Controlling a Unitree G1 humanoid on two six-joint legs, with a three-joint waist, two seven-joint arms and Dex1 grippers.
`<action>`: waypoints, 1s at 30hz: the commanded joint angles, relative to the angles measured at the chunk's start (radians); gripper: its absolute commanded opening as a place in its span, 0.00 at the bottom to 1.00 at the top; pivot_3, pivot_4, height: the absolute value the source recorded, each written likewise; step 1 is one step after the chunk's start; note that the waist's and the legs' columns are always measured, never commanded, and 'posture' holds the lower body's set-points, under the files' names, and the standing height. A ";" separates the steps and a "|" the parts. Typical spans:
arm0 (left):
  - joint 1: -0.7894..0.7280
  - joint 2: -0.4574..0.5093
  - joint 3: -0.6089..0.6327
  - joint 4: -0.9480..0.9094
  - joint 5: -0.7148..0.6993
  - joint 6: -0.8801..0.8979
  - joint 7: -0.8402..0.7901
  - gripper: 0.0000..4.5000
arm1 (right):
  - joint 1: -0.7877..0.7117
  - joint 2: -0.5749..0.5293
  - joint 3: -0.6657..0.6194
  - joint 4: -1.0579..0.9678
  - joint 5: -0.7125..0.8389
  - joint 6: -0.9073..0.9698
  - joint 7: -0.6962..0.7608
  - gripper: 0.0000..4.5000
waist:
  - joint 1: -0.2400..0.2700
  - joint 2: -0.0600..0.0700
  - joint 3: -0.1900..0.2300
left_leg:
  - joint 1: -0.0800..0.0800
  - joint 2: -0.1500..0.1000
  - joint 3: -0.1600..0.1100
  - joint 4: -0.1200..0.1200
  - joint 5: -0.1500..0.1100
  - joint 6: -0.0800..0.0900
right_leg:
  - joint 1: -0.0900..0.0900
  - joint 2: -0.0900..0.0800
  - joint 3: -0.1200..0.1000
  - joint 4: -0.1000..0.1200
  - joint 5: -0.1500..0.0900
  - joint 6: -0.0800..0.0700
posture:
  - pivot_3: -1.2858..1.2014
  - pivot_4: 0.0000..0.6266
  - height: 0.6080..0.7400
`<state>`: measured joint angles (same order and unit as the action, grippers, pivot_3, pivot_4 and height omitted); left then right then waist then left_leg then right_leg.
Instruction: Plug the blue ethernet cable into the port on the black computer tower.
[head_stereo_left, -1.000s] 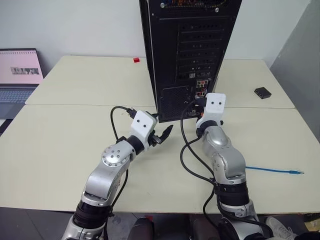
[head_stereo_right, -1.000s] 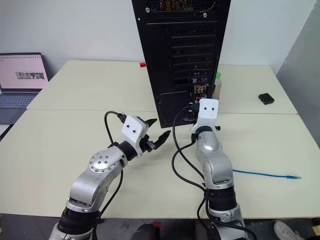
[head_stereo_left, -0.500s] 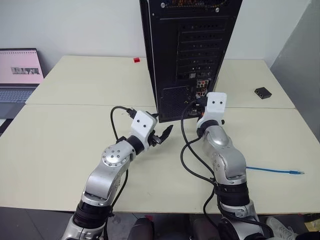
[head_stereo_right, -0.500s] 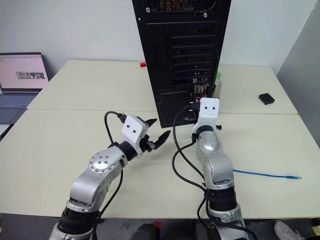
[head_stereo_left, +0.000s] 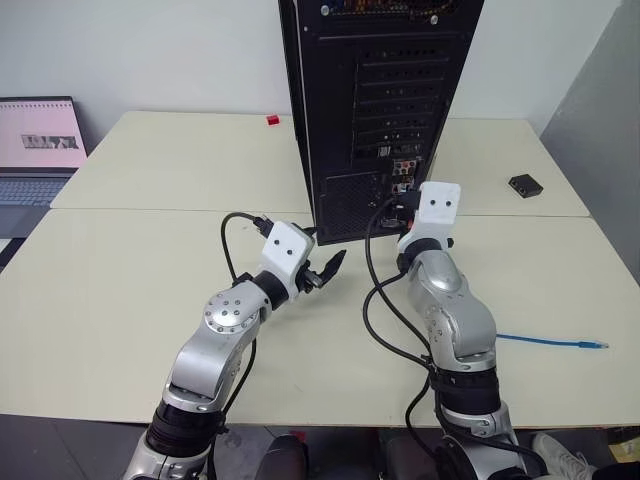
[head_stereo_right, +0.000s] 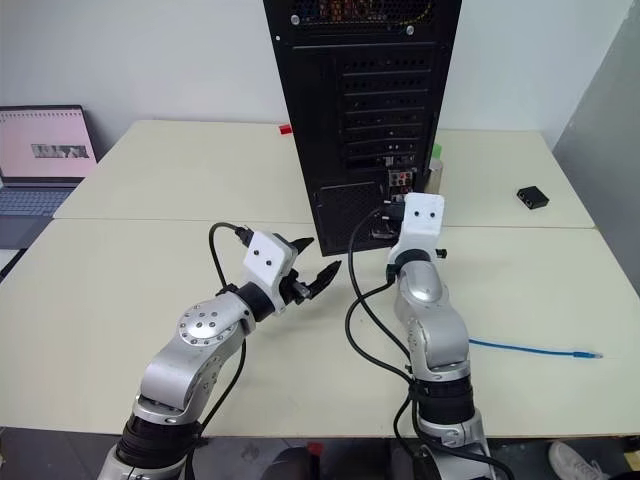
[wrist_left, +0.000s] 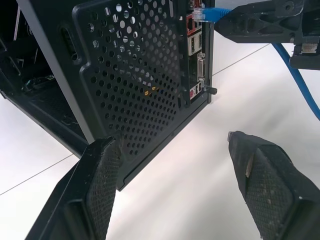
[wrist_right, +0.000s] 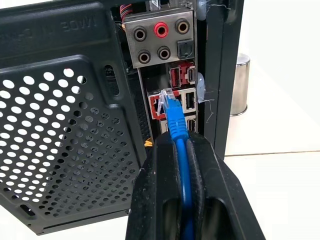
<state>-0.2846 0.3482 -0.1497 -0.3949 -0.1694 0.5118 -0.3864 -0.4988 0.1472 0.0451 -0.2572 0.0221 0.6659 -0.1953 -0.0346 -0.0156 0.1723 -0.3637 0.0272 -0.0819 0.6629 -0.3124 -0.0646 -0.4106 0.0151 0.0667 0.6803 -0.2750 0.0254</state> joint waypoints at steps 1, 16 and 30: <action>-0.008 -0.006 0.000 -0.023 0.010 -0.026 -0.004 0.78 | -0.012 0.007 0.011 -0.011 -0.005 -0.014 0.008 0.00 | 0.000 0.000 0.000 | 0.000 0.000 0.000 0.000 0.000 0.000 | 0.000 0.000 0.000 0.000 0.000 0.000 | 0.52 0.24 1.00; -0.008 -0.012 0.001 -0.024 0.015 -0.025 -0.006 0.78 | -0.020 0.000 0.001 0.009 -0.008 -0.032 0.006 0.00 | 0.000 0.000 0.000 | 0.000 0.000 0.000 0.000 0.000 0.000 | 0.000 0.000 0.000 0.000 0.000 0.000 | 0.52 0.24 1.00; -0.006 -0.020 0.000 -0.024 0.019 -0.027 -0.005 0.78 | -0.046 -0.012 0.007 0.036 -0.007 -0.024 0.021 0.00 | -0.001 0.000 0.000 | 0.000 0.000 0.000 0.000 0.000 0.000 | 0.000 0.000 0.000 0.000 0.000 0.000 | 0.52 0.24 1.00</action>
<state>-0.2846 0.3347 -0.1497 -0.3947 -0.1530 0.5116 -0.3866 -0.5158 0.1347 0.0417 -0.2076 0.0212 0.6605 -0.1820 -0.0356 -0.0156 0.1723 -0.3636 0.0272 -0.0816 0.6629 -0.3124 -0.0646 -0.4106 0.0152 0.0670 0.6803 -0.2750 0.0254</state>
